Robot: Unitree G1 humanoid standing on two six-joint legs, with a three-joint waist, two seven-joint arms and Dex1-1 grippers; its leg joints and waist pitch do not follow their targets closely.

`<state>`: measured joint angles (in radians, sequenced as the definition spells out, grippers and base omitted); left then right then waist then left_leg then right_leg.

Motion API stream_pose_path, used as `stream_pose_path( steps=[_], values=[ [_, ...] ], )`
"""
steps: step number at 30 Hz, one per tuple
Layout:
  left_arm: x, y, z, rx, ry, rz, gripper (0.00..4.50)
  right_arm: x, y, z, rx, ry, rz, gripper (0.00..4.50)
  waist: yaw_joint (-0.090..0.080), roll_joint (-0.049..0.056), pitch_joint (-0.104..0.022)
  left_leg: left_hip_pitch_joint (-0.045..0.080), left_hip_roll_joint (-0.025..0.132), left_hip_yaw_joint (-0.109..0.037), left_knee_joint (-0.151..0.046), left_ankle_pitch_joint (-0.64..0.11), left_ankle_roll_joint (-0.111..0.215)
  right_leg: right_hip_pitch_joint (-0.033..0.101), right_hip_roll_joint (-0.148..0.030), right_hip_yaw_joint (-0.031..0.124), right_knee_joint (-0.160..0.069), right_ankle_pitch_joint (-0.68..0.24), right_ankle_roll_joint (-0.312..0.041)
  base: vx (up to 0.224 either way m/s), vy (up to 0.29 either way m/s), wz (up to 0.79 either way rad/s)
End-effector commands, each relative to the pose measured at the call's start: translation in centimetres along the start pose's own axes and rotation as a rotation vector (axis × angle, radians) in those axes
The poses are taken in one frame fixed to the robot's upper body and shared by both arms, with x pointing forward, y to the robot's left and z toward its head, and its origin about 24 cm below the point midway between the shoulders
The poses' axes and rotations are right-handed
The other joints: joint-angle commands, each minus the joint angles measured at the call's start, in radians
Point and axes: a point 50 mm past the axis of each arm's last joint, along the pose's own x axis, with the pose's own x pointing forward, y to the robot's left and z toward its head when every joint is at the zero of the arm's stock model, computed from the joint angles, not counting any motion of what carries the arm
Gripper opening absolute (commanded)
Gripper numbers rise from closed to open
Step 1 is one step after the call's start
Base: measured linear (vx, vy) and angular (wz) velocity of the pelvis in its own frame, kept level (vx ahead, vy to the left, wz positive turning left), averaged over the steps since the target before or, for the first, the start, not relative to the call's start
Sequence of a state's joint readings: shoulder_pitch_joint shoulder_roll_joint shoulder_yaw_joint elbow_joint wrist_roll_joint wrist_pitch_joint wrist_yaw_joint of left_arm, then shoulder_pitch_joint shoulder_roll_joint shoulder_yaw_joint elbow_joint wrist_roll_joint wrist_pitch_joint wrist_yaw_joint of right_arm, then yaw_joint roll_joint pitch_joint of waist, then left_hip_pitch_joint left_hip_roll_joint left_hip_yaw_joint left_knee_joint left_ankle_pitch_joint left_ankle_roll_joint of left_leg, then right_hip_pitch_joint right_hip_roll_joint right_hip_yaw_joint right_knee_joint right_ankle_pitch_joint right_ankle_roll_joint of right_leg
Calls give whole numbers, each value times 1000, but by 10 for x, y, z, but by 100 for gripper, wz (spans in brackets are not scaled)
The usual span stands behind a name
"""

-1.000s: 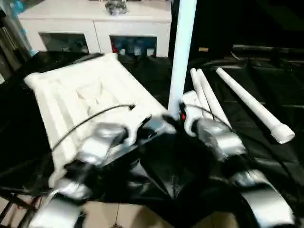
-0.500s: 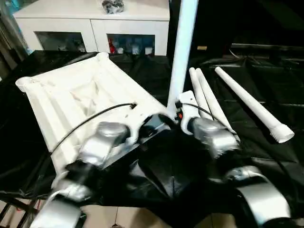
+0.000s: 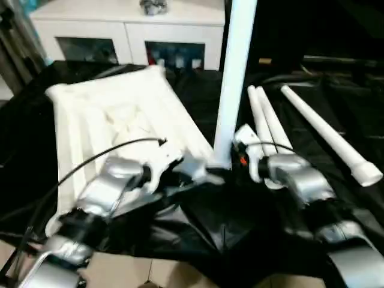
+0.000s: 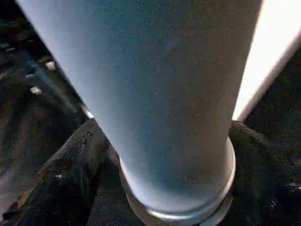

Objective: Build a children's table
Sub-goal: Rotate leg to tighten

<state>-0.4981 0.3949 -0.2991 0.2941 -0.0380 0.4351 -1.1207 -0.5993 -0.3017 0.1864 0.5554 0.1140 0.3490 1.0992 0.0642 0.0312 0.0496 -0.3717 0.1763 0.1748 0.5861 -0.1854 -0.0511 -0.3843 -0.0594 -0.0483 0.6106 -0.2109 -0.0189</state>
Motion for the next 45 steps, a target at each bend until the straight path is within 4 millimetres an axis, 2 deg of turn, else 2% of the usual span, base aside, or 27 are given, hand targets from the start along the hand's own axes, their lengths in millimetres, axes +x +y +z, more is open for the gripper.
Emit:
stream_pose_path(
  steps=[1, 5, 10, 11, 14, 16, 17, 20, 21, 22, 24, 25, 27, 28, 29, 30, 31, 32, 34, 35, 38, 41, 42, 45],
  values=[
    [7, -14, 10, 54, -39, -131, 0, 7, 11, 2, -18, 11, 90, 368, -1, 3, -59, 14, 59, -16, -67, -175, 48, 43, -83, 45, -68, -99, -256, 0, 0, 0],
    [5, -16, 8, 52, -34, -161, 0, 5, 17, 0, -25, 31, 128, 334, -2, -1, -57, 14, 57, -15, -67, -166, 50, 43, -81, 45, -69, -105, -253, 0, 0, 0],
    [4, -17, 8, 53, -33, -163, 0, 5, 20, -2, -18, 45, 137, 296, 0, 0, -58, 15, 57, -16, -67, -169, 42, 41, -82, 46, -69, -119, -248, 0, 0, 0],
    [5, -16, 9, 54, -36, -149, 0, 6, 21, -3, -18, 44, 131, 292, -1, -4, -58, 15, 56, -15, -67, -170, 42, 41, -82, 46, -70, -123, -247, 0, 0, 0],
    [6, -15, 9, 52, -41, -130, 0, 8, 21, -4, -22, 42, 113, 285, -1, -2, -58, 15, 56, -16, -66, -169, 40, 41, -83, 47, -71, -139, -243, 0, 0, 0],
    [10, -11, 11, 39, -50, -80, 0, 14, 13, -6, -1, 32, 4, 284, -5, -2, -56, 14, 55, -15, -67, -168, 35, 39, -83, 47, -71, -136, -244, 0, 0, 0],
    [12, -9, 13, 32, -55, -47, 0, 17, 8, -7, 19, 27, -68, 284, -9, -5, -55, 14, 53, -17, -68, -187, 25, 39, -85, 47, -74, -168, -242, 0, 0, 0],
    [15, -5, 15, 24, -61, -4, 0, 20, 3, -8, 39, 19, -137, 281, -16, -3, -52, 17, 53, -18, -72, -217, 11, 37, -85, 48, -80, -227, -230, 0, 0, 0],
    [18, -1, 17, 8, -65, 42, 0, 23, -1, -8, 65, 8, -200, 280, -16, -5, -55, 17, 53, -20, -71, -215, 8, 41, -85, 48, -79, -228, -222, 0, 0, 0],
    [22, 4, 19, -18, -68, 103, 0, 28, -5, -7, 99, -10, -262, 279, -22, -3, -53, 18, 51, -16, -70, -215, 5, 35, -83, 50, -80, -224, -227, 0, 0, 0],
    [29, 11, 24, -61, -70, 197, 0, 38, -7, -5, 162, -28, -336, 278, -28, -5, -54, 18, 49, -19, -69, -212, -4, 38, -84, 49, -81, -230, -230, 0, 0, 0],
    [29, 11, 24, -61, -70, 197, 0, 38, -7, -5, 162, -28, -336, 277, -26, -5, -55, 19, 49, -19, -68, -208, 0, 38, -86, 49, -82, -229, -227, 0, 0, 0],
    [34, 16, 29, -101, -72, 276, 0, 49, -6, -3, 192, -38, -379, 276, -29, -5, -57, 12, 49, -16, -66, -183, 13, 41, -84, 50, -77, -184, -228, 0, 0, 0],
    [34, 16, 29, -101, -72, 276, 0, 49, -6, -3, 192, -38, -379, 276, -28, -5, -59, 13, 49, -19, -66, -168, 16, 42, -84, 48, -76, -159, -233, 0, 0, 0],
    [40, 18, 33, -134, -78, 329, 0, 60, -5, 0, 222, -46, -435, 276, -27, -4, -61, 13, 49, -17, -64, -158, 25, 43, -83, 47, -73, -134, -238, 0, 0, 0],
    [40, 18, 33, -134, -78, 329, 0, 60, -5, 0, 222, -46, -435, 276, -30, -3, -60, 12, 50, -16, -64, -155, 25, 41, -84, 48, -72, -125, -245, 0, 0, 0],
    [45, 17, 37, -147, -78, 358, 0, 69, -4, 3, 240, -64, -482, 276, -29, -3, -60, 15, 49, -17, -65, -163, 23, 40, -83, 46, -74, -132, -247, 0, 0, 0],
    [48, 16, 38, -150, -79, 363, 0, 72, -4, 5, 250, -70, -497, 331, -32, -3, -58, 14, 50, -18, -66, -171, 19, 41, -85, 47, -75, -140, -250, 0, 0, 0],
    [52, 13, 39, -144, -83, 348, 0, 77, -3, 9, 274, -84, -502, 352, -31, -4, -59, 14, 49, -18, -66, -180, 22, 41, -86, 47, -77, -156, -246, 0, 0, 0],
    [53, 12, 40, -139, -86, 343, 0, 78, -3, 10, 280, -90, -499, 352, -31, -4, -60, 12, 49, -17, -65, -174, 27, 43, -85, 47, -76, -144, -244, 0, 0, 0],
    [53, 10, 39, -121, -94, 321, 0, 79, -3, 14, 249, -90, -496, 390, -31, -4, -60, 11, 50, -17, -65, -160, 38, 44, -84, 47, -73, -110, -246, 0, 0, 0],
    [49, 8, 37, -113, -98, 288, 0, 76, -5, 16, 206, -88, -472, 398, -31, -4, -61, 9, 50, -17, -64, -153, 45, 46, -86, 46, -71, -96, -252, 0, 0, 0],
    [48, 7, 37, -107, -99, 272, 0, 75, -5, 17, 190, -87, -457, 398, -31, -8, -61, 9, 51, -16, -64, -154, 47, 46, -86, 46, -72, -98, -253, 0, 0, 0],
    [42, 4, 33, -70, -99, 214, 0, 69, -5, 17, 130, -85, -369, 398, -33, -5, -62, 8, 51, -17, -63, -144, 57, 47, -85, 45, -67, -77, -259, 0, 0, 0]
  ],
)
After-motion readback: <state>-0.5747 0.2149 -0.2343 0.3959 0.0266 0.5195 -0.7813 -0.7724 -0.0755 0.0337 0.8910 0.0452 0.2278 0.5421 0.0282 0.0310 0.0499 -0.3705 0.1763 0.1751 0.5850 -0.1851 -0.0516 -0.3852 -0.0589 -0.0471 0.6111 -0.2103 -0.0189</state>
